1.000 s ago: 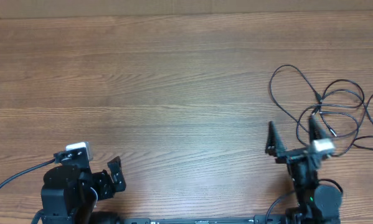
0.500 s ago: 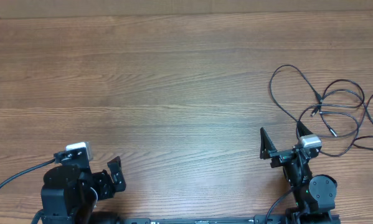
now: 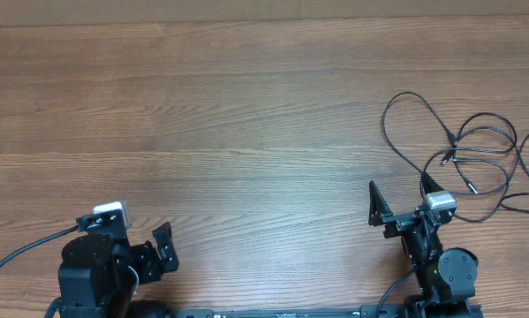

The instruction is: Untangle cables

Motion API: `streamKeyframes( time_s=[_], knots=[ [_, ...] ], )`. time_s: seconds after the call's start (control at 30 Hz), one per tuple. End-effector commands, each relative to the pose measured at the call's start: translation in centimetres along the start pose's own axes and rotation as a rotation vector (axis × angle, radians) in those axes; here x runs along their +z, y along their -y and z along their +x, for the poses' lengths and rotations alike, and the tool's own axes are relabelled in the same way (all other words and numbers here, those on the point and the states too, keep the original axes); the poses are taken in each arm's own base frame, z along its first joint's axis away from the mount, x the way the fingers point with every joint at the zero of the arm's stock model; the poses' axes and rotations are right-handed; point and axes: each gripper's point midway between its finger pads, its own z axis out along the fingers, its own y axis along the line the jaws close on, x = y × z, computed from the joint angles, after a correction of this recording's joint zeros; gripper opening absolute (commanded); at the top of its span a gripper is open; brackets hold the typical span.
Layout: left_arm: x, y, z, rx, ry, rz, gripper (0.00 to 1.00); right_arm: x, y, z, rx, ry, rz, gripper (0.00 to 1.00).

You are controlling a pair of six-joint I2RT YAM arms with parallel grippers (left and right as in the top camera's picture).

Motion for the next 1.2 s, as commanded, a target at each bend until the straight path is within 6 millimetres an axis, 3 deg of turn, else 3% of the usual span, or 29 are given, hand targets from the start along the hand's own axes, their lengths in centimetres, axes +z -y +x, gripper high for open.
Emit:
streamKeyframes(
  time_s=[0.0, 0.53, 0.7, 0.97, 1.17],
  knots=[
    [0.0, 0.0, 0.1, -0.006, -0.001, 0.005, 1.00, 0.0, -0.3, 0.2, -0.005, 0.001, -0.014, 1.00],
    [-0.1, -0.1, -0.3, -0.001, 0.042, 0.004, 1.00, 0.0, -0.3, 0.2, -0.005, 0.001, -0.014, 1.00],
    [1.1, 0.6, -2.2, 0.046, 0.240, 0.055, 1.00, 0.0, -0.3, 0.2, -0.005, 0.001, -0.014, 1.00],
    [4.6, 1.1, -3.1, 0.049, 0.529, 0.130, 1.00, 0.0, -0.3, 0.2, -0.005, 0.001, -0.014, 1.00],
    [5.4, 2.7, -5.0, 0.196, 0.768, 0.193, 1.00, 0.0, -0.3, 0.2, -0.005, 0.001, -0.014, 1.00]
  ],
)
